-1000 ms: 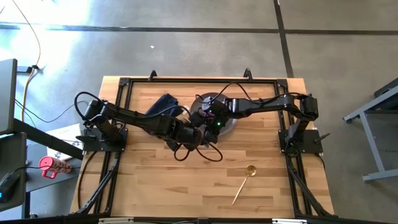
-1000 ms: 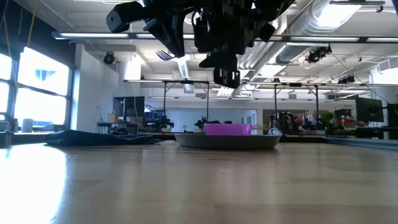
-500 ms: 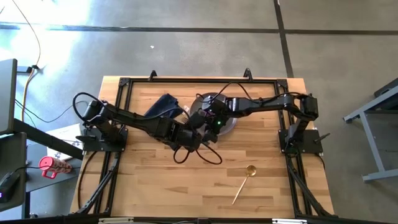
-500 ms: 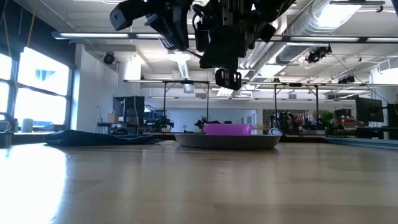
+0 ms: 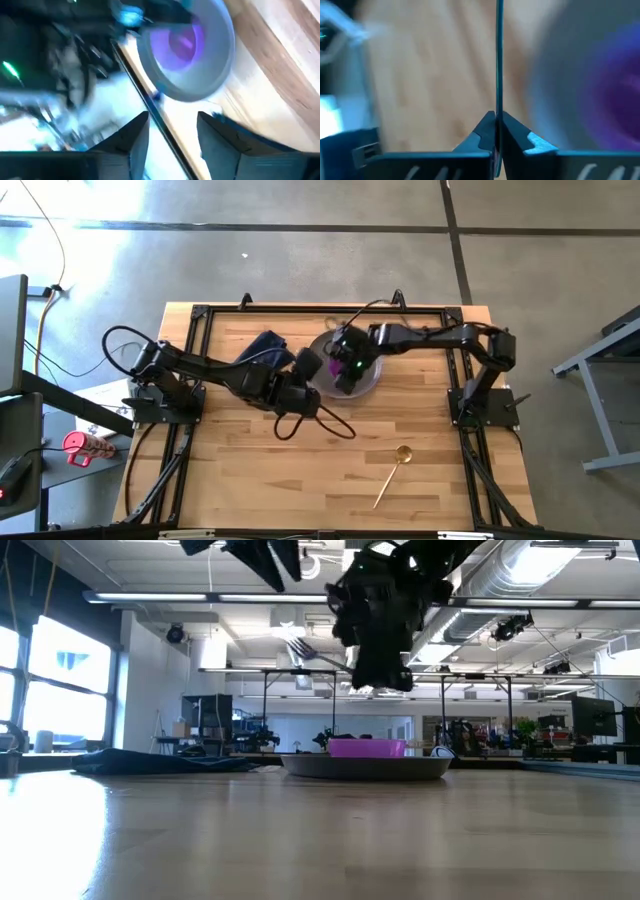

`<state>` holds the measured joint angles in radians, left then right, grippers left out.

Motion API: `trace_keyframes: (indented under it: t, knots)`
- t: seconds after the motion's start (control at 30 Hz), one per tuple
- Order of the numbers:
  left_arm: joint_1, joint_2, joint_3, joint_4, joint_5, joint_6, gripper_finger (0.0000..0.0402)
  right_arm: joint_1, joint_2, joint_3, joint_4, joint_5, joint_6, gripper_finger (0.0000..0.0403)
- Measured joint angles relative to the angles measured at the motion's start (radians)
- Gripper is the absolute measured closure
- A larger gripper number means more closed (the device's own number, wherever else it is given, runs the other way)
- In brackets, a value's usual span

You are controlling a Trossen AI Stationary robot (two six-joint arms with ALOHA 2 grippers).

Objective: Set table place
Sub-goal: Put the blue fork to the right of the gray plate

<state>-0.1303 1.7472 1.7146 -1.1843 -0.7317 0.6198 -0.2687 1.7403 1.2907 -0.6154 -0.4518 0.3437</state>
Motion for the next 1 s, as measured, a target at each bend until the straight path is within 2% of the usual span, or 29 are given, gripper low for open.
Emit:
trace_keyframes:
  t: [0.17,0.33,0.47,0.57,0.7,0.8,0.9,1.0]
  knots:
    - [-0.001,-0.016,-0.033,-0.099,-0.003,-0.232,0.0245,-0.100,-0.129,0.000,-0.193,0.154,-0.033,0.0403]
    - [-0.001,-0.058,-0.154,-0.094,0.005,-0.384,0.0253,-0.184,-0.335,0.000,-0.378,0.339,-0.021,0.0403]
    - [-0.001,-0.116,-0.293,0.054,0.078,-0.418,0.0255,-0.225,-0.524,-0.026,-0.474,0.454,0.057,0.0403]
    - [-0.001,-0.169,-0.390,0.214,0.128,-0.419,0.0256,-0.235,-0.668,-0.115,-0.454,0.468,0.137,0.0403]
    - [0.008,-0.215,-0.459,0.323,0.167,-0.420,0.0256,-0.219,-0.835,-0.337,-0.310,0.427,0.281,0.0403]
    - [0.020,-0.229,-0.465,0.323,0.173,-0.419,0.0256,-0.190,-0.914,-0.556,-0.048,0.337,0.387,0.0403]
    - [0.024,-0.232,-0.465,0.318,0.175,-0.415,0.0256,-0.167,-0.930,-0.759,0.256,0.276,0.494,0.0403]
    - [0.026,-0.234,-0.464,0.325,0.189,-0.413,0.0256,-0.160,-0.918,-0.903,0.451,0.263,0.592,0.0403]
